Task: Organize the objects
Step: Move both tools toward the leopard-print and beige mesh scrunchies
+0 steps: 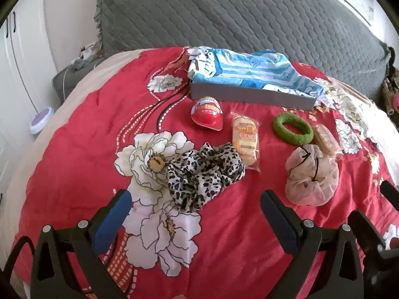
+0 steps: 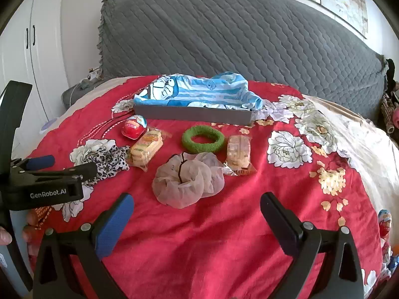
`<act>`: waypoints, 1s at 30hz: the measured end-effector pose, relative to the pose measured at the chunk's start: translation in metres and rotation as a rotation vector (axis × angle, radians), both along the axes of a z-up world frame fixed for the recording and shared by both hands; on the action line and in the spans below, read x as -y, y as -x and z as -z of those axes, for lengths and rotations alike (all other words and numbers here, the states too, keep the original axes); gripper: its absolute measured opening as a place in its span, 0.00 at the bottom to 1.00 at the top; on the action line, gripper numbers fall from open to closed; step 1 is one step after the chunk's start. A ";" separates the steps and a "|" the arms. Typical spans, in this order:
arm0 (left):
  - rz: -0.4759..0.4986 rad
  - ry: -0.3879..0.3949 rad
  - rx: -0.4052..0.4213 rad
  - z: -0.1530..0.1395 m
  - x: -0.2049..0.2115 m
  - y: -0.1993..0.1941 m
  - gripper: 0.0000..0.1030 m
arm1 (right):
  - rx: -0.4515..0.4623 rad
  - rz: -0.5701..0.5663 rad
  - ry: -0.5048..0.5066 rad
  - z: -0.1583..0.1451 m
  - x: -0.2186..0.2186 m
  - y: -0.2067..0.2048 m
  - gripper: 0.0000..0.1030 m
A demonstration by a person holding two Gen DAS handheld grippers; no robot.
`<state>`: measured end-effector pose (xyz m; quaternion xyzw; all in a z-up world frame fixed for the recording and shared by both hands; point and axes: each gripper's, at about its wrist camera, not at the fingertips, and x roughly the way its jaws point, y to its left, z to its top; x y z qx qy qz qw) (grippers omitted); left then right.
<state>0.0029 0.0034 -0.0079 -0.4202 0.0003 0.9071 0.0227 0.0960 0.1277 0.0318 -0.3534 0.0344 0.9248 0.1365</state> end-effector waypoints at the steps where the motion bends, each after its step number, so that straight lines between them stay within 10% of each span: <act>1: 0.001 0.000 -0.002 -0.001 0.001 0.000 1.00 | -0.002 0.001 0.000 -0.001 0.000 0.000 0.99; 30: -0.012 0.012 0.005 -0.018 0.007 -0.017 1.00 | -0.003 0.033 0.033 -0.022 -0.008 0.002 0.99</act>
